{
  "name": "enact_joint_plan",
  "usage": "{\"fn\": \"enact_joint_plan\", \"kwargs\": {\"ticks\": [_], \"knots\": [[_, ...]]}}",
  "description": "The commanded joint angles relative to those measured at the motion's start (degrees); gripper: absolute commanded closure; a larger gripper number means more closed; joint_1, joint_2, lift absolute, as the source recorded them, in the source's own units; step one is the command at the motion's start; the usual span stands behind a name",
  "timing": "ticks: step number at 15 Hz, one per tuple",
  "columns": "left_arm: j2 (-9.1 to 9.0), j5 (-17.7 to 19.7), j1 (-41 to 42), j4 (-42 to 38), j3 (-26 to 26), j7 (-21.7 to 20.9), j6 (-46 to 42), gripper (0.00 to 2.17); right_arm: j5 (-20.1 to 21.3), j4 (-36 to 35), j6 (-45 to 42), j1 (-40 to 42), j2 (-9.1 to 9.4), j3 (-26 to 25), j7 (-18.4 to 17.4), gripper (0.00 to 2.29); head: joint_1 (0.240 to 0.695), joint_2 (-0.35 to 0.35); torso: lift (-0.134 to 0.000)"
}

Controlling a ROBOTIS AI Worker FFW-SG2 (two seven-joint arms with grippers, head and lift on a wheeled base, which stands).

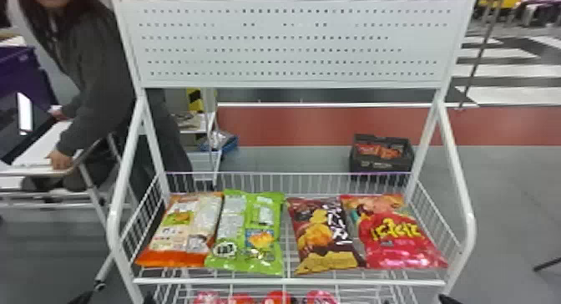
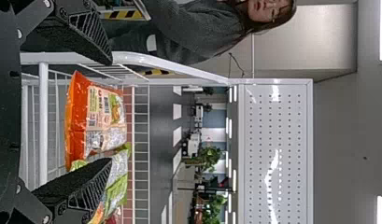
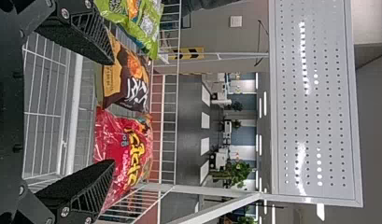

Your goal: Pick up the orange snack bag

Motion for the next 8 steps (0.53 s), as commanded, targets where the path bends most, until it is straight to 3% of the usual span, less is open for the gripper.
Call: {"fn": "enact_joint_plan", "kwargs": {"ticks": [1,8], "knots": [[-0.05,-0.17,0.17,-1.89,0.02,0.69,2.71,0.16,0.09,-1.27,-0.66,0.39,0.16,-0.45,1.18,0.14,0.499,0.000,0.000],[0.12,-0.08,0.17,-2.85,-0.07,2.27,1.83,0.16,-0.43,-2.50,-2.24,2.15,0.25,-2.56,1.61,0.14,0.499,0.000,0.000]]}}
